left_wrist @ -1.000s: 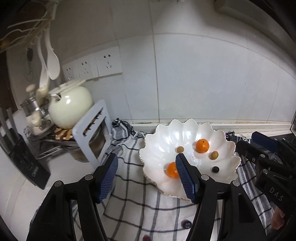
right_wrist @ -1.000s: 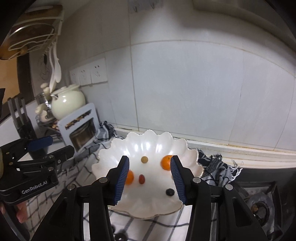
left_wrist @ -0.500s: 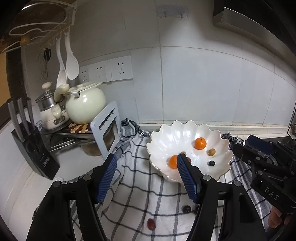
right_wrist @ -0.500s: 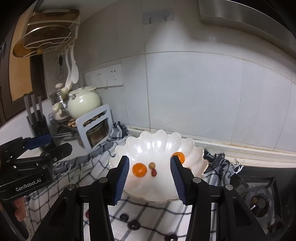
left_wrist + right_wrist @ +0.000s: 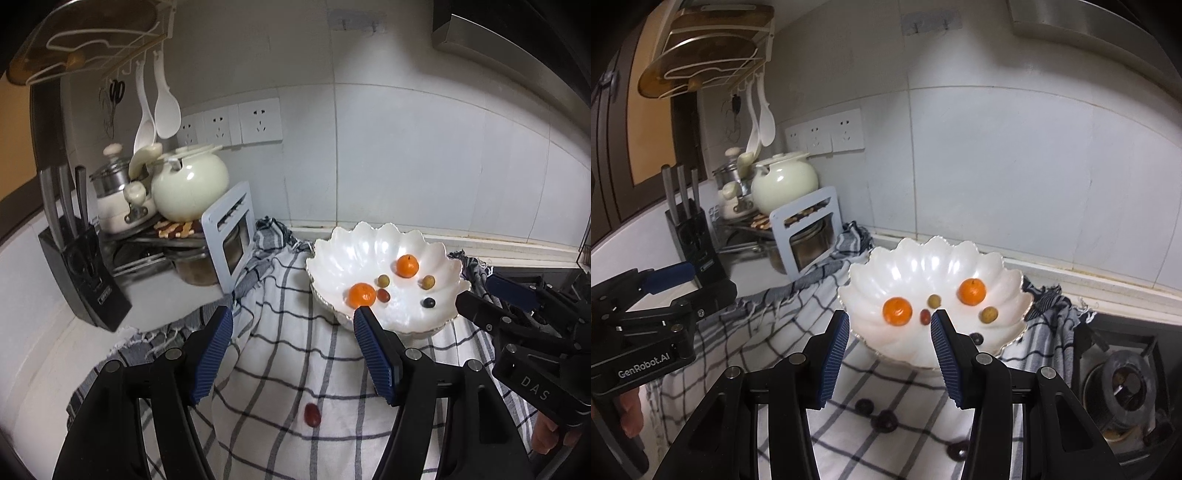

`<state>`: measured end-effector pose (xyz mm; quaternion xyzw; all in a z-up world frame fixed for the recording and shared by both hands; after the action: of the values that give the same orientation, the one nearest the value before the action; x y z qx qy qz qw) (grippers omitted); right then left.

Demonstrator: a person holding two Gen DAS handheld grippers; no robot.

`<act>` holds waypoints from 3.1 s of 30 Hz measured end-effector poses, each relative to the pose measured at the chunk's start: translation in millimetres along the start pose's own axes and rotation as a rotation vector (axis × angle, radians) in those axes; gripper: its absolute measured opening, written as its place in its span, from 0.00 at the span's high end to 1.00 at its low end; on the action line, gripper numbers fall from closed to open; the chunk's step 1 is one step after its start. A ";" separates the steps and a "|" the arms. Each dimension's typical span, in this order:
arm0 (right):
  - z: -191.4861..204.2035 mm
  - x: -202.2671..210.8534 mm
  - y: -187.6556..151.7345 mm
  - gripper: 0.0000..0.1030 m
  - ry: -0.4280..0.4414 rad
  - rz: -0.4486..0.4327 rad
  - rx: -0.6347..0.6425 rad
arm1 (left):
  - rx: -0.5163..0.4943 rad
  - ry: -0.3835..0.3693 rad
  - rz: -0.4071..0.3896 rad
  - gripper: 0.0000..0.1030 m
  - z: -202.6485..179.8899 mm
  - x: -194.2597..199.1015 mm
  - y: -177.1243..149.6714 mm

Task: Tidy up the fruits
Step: 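Withdraw both open tools from the bowl back over the cloth, then grasp a red-brown date with the left tool while the right tool grasps a dark plum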

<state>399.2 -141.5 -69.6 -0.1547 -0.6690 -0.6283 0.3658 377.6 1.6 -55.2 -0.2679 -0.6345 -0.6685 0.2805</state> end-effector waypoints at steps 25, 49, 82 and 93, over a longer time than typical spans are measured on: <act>7.5 -34.7 -69.7 0.54 -0.001 0.130 0.042 | 0.006 -0.005 0.126 0.35 -2.0 -34.3 -87.2; 6.6 -78.1 -107.3 0.54 0.033 0.264 0.036 | -0.038 -0.038 0.208 0.67 -26.0 -91.2 -116.8; 3.5 -116.6 -111.4 0.60 0.070 0.323 0.020 | 0.005 -0.061 0.306 0.78 -20.3 -138.0 -124.5; 4.5 -116.2 -111.7 0.70 0.077 0.320 0.024 | 0.007 -0.058 0.300 0.83 -19.1 -137.7 -122.3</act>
<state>402.9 -126.1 -230.1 -0.2306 -0.6288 -0.5594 0.4884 386.4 -8.0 -239.9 -0.3780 -0.5975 -0.6088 0.3597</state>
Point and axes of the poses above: each gripper's, at about its wrist camera, not at the fingertips, and x roughly against the way its jaws point, z to its left, y to its top, the point moved 9 cm from there along -x, roughly the way its jaws point, and after that the axes turned 12 degrees about z, right-handed, at the moved point
